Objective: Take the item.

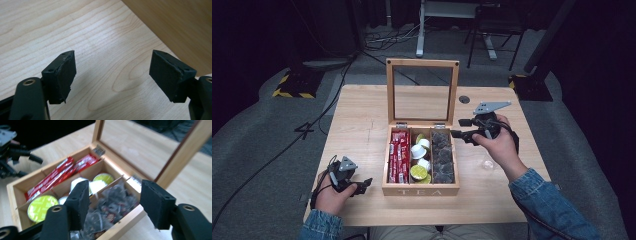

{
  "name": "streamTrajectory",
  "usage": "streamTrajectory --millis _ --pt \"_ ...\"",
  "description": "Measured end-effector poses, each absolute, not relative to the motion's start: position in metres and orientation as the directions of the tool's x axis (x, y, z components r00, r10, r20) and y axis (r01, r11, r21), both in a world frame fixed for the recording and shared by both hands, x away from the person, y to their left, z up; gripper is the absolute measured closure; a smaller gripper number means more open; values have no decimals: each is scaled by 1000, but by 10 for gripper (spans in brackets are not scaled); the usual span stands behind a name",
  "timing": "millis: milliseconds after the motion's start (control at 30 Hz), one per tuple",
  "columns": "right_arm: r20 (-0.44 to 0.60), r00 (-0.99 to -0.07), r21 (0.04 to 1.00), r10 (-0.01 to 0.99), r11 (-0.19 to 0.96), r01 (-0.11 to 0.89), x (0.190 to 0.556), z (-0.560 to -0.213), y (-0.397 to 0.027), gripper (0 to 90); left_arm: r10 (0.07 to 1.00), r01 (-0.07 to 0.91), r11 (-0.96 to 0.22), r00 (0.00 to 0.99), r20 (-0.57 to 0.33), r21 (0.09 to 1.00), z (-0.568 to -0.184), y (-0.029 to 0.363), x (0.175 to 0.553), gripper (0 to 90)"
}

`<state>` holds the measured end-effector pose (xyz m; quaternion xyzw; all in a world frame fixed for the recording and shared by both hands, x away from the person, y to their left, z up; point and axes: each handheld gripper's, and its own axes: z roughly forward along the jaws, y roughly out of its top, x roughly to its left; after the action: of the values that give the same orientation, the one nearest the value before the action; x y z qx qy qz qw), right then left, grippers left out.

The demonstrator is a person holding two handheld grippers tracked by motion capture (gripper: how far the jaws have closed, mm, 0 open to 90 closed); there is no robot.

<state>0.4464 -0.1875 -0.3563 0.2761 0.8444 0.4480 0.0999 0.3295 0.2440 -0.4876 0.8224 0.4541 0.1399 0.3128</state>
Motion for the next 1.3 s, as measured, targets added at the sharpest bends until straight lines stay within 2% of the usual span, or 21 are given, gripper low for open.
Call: streamTrajectory --millis 367,600,767,867,1000,1300 --pt "65 -863 735 502 561 381 436 -388 -164 440 842 656 -387 538 -43 648 -497 243 330 203" --pt "54 -878 697 476 612 374 431 -405 -153 362 836 634 -395 549 -27 665 -501 243 330 157" --pt "37 -881 680 473 634 368 433 -416 -148 342 835 618 -382 549 -29 687 -504 243 329 142" --pt "13 -879 669 477 649 363 437 -420 -147 390 836 617 -381 548 -29 688 -504 243 329 141" --pt "-12 -884 660 467 668 344 443 -420 -148 545 835 618 -384 549 -27 686 -504 243 329 141" --pt "-38 -895 606 445 722 334 441 -426 -139 524 836 618 -384 548 -27 686 -504 243 329 140"
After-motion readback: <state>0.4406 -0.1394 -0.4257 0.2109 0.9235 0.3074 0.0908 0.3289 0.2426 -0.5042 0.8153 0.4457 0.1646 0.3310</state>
